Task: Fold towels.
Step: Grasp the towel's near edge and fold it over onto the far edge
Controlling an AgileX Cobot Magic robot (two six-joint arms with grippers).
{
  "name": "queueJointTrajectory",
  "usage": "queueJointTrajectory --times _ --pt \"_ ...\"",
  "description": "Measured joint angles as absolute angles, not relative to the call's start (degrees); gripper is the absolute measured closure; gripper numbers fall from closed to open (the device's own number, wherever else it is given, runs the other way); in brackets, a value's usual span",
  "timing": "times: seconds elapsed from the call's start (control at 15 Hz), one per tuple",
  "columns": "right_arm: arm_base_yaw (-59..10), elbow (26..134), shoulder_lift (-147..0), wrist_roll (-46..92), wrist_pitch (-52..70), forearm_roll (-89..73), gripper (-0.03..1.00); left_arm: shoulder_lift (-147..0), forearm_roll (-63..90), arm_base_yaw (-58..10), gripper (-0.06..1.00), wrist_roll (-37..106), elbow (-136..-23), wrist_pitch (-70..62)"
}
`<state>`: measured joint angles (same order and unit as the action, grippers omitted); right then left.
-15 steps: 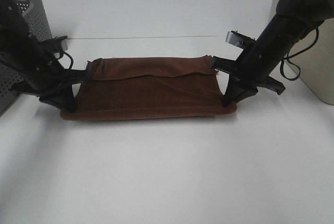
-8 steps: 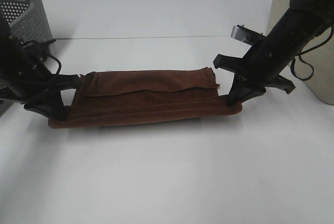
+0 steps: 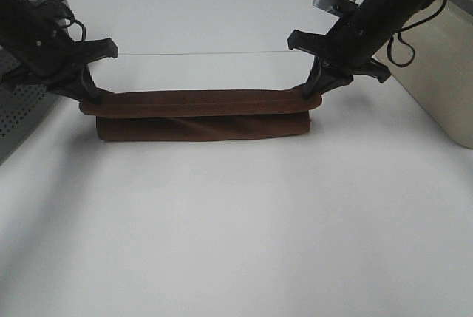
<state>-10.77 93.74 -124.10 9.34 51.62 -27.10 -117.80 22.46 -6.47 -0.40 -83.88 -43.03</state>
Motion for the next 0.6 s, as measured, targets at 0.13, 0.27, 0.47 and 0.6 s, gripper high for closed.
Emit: queueJointTrajectory --times 0.13,0.27,0.47,0.6 --pt "-10.8 98.3 -127.9 9.5 51.3 -27.1 0.97 -120.7 23.0 -6.5 0.94 -0.5 -84.7 -38.0" --pt "-10.8 100.0 -131.4 9.5 50.7 -27.3 0.92 -124.2 24.4 -6.5 0.90 -0.5 -84.9 -36.2" --pt "-10.8 100.1 -132.8 9.5 50.6 -27.7 0.54 -126.2 25.2 -6.5 0.55 -0.5 -84.9 -36.1" --pt "-10.8 101.0 -132.8 9.5 52.4 -27.3 0.21 -126.1 25.4 -6.5 0.18 0.0 -85.0 -35.0"
